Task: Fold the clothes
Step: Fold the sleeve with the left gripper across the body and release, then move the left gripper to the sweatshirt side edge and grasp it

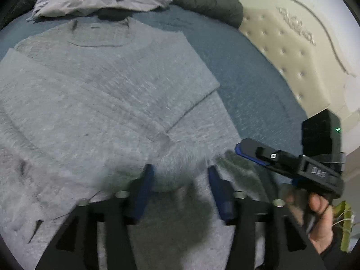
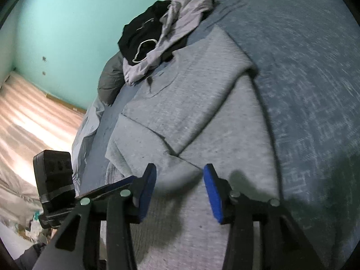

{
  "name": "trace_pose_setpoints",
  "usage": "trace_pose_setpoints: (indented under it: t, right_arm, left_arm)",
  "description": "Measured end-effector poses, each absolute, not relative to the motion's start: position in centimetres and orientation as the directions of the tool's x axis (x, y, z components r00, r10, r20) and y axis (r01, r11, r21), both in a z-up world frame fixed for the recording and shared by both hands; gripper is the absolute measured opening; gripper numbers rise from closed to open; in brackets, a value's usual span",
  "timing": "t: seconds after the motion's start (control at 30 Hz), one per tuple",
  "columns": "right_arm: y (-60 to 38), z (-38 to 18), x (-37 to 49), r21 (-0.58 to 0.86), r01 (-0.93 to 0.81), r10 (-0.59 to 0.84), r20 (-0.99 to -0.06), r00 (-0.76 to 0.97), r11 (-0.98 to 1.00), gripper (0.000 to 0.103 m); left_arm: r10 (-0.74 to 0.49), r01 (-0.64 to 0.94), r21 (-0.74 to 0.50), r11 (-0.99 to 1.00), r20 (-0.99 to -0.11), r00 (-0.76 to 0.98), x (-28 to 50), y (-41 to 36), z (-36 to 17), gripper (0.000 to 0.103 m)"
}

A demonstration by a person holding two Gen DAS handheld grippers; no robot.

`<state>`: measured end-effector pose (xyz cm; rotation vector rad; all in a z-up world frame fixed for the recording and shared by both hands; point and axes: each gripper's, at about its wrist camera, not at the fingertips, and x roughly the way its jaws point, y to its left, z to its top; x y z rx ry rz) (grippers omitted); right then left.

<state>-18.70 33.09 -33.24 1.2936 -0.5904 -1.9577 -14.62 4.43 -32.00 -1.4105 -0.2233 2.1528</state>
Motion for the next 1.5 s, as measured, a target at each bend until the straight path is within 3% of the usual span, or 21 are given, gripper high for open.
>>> trace_pose_setpoints:
  t: [0.2,0.57,0.67,0.7,0.73,0.8,1.07,1.27,1.5]
  right_arm:
    - [30.7,-34.1,-19.4,0.647,0.343,-0.727,-0.651,-0.217,-0.681,0.049]
    - [27.4,-35.7,-19.9,0.549,0.408,-0.652,-0.738,-0.173,-0.73,0.048]
    - [27.3,-36.0,-19.6,0.537,0.418,-0.642,-0.748,-0.164,-0.733,0.026]
    - [27.4,-35.9,-19.5,0.543,0.418,-0.647,-0.746,-0.158,-0.728,0.014]
    - [27.4,-35.9,-19.3,0.55,0.417,-0.652,-0.743,-0.151,-0.724,0.008]
    - [27.4,-35.6,-19.1,0.543,0.429,-0.65,-0.745,-0.15,-0.722,0.006]
    - [30.5,-31.8,-17.7,0.659,0.398,-0.761,-0.617,-0.198,-0.638,0.006]
    - [33.6,-28.1,-16.5,0.652,0.411,-0.769,-0.564,-0.299,-0.638,0.006]
    - [34.9,-30.0,-17.1,0.708,0.332,-0.782,-0.547,-0.299,-0.623,0.006]
  left_arm:
    - [0.491,-0.299,-0.403,-0.865,-0.806,-0.332,-14.8,-0.1,-31.0,0.058]
    - [0.408,-0.149,-0.379,-0.913,-0.841,-0.356,-15.1,-8.0,-34.3,0.058]
    - [0.4,-0.132,-0.378,-0.916,-0.845,-0.356,-15.2,-9.2,-35.1,0.058]
    - [0.399,-0.131,-0.378,-0.917,-0.845,-0.357,-15.2,-9.6,-35.3,0.058]
    - [0.401,-0.13,-0.381,-0.915,-0.842,-0.361,-15.2,-9.8,-35.5,0.058]
    - [0.407,-0.124,-0.389,-0.913,-0.839,-0.361,-15.2,-10.0,-35.8,0.058]
    - [0.412,-0.115,-0.399,-0.91,-0.833,-0.369,-15.2,-10.2,-35.6,0.058]
    - [0.408,-0.066,-0.417,-0.906,-0.827,-0.387,-15.0,-11.9,-35.3,0.058]
    - [0.275,0.015,-0.317,-0.948,-0.844,-0.46,-16.4,-15.4,-33.4,0.058]
